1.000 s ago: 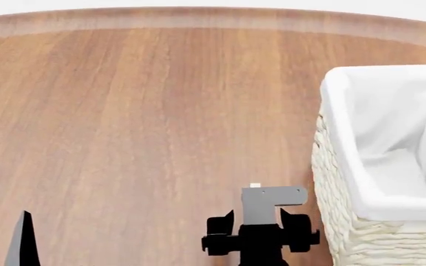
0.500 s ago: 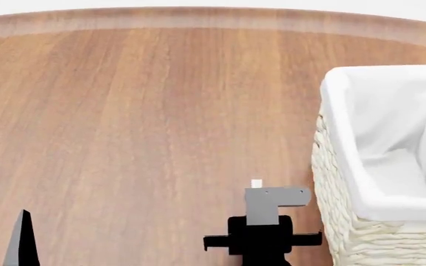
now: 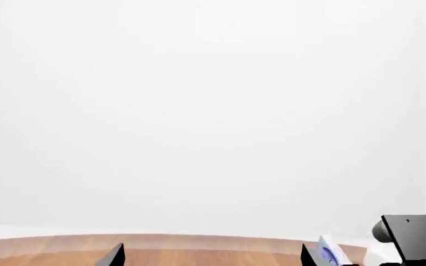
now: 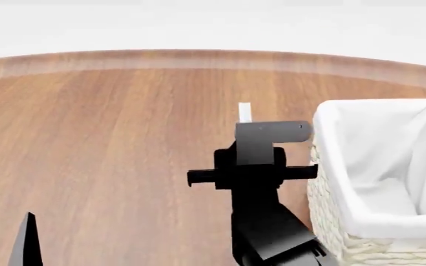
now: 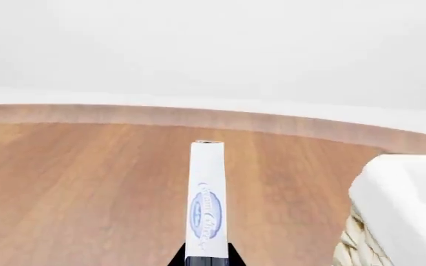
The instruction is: Pick up the cream cheese box, and put it in the basket.
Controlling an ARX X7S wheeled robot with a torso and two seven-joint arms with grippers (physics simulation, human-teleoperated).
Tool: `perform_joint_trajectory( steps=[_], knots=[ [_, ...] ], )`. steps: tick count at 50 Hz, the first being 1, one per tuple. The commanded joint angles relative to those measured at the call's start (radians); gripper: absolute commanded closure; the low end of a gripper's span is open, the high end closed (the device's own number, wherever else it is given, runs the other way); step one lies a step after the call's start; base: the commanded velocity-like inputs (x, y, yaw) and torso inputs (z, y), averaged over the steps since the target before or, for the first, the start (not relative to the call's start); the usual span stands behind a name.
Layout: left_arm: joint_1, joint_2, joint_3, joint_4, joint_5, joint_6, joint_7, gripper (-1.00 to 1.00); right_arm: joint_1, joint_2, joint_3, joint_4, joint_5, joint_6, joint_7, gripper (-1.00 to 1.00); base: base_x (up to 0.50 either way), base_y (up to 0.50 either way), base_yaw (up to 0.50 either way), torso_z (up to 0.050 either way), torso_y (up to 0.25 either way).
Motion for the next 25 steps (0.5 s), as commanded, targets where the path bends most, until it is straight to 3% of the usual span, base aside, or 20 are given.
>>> perform_joint_trajectory(
  steps=[1,13,25],
  knots=[
    [-0.001,-0.007,0.003,0.000,0.000,-0.001,-0.001,-1.00,0.040,0.118,-0.002,-0.373,-0.005,0.101,0.129,1.00,0.00,0.00,0.00,-0.001,0.250],
    [0.004,-0.007,0.008,0.004,-0.001,0.008,-0.005,-1.00,0.166,0.292,0.054,-0.925,0.090,0.250,0.314,1.00,0.00,0.00,0.00,0.000,0.247],
    [-0.002,-0.009,0.006,0.010,0.017,-0.001,-0.025,-1.00,0.227,0.450,0.156,-0.972,0.176,0.268,0.286,1.00,0.00,0.00,0.00,0.000,0.000]
  ],
)
